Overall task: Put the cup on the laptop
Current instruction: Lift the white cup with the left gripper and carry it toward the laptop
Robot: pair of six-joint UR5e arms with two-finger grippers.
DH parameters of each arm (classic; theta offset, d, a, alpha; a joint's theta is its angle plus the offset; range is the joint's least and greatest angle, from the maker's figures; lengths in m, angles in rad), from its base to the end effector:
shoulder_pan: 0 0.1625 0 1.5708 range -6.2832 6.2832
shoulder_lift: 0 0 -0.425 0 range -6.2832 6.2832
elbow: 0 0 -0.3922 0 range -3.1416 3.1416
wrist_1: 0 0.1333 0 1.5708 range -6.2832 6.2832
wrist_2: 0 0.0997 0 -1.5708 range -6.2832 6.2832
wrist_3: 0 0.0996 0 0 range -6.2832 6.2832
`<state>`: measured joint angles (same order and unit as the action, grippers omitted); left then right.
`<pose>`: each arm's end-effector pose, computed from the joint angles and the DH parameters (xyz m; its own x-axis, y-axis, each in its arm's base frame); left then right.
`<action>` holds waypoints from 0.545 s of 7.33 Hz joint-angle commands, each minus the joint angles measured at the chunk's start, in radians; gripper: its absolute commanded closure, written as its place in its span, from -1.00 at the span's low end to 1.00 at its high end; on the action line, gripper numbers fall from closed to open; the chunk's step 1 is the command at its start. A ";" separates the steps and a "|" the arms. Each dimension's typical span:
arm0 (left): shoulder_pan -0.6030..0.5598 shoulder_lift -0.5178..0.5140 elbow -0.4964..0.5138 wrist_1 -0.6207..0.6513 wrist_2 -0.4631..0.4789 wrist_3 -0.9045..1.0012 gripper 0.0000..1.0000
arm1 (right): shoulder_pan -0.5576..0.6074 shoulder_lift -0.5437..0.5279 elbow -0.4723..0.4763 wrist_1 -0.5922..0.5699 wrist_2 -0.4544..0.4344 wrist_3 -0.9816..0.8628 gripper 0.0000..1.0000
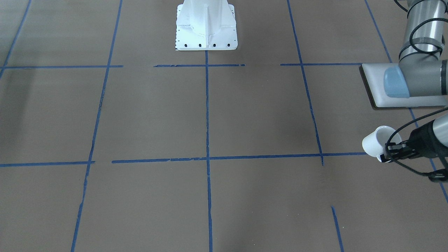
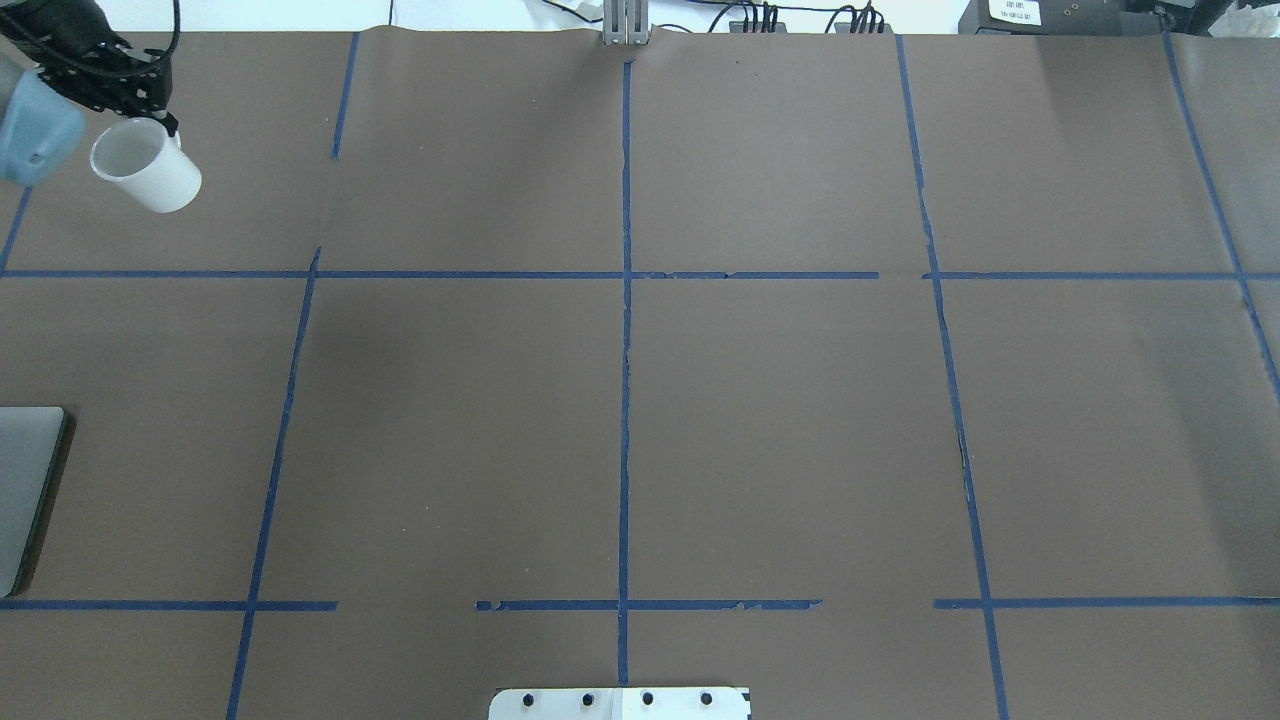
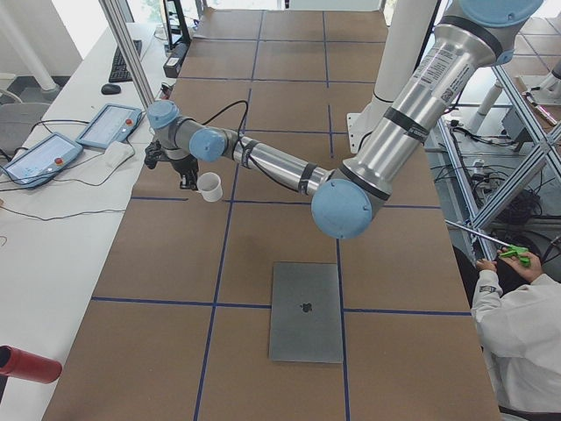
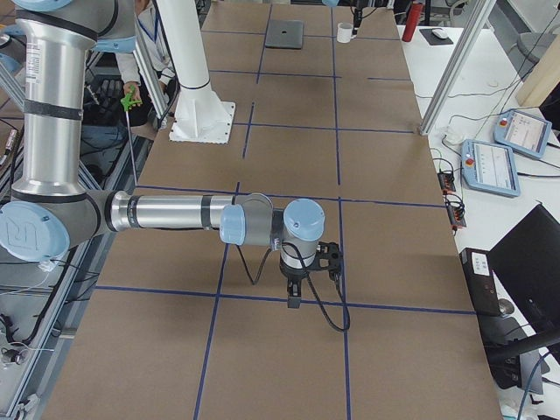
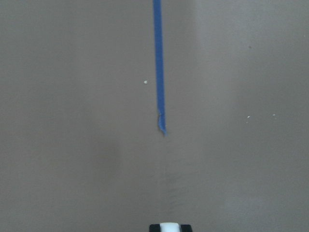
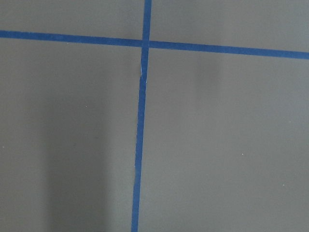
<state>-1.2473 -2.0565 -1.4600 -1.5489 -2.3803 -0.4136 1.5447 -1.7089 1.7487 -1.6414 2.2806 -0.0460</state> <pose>0.1584 -0.6648 0.4247 0.6460 0.0605 -0.7610 -0.0422 0.9982 0.0436 0.0571 -0.4323 0.6464 0.7568 -0.0457 0.6521 0.0609 0.9981 -0.0008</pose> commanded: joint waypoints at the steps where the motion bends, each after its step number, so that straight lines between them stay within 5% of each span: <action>1: -0.031 0.309 -0.249 0.082 0.004 0.200 1.00 | 0.000 0.000 0.000 0.000 -0.001 0.000 -1.00; 3: -0.028 0.503 -0.289 0.029 0.009 0.219 1.00 | 0.000 0.000 0.000 0.000 0.000 0.000 -1.00; 4: -0.026 0.598 -0.271 -0.113 0.007 0.211 1.00 | 0.000 0.000 0.000 0.000 0.000 0.000 -1.00</action>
<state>-1.2748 -1.5851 -1.7343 -1.5340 -2.3739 -0.2041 1.5447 -1.7088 1.7488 -1.6413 2.2808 -0.0460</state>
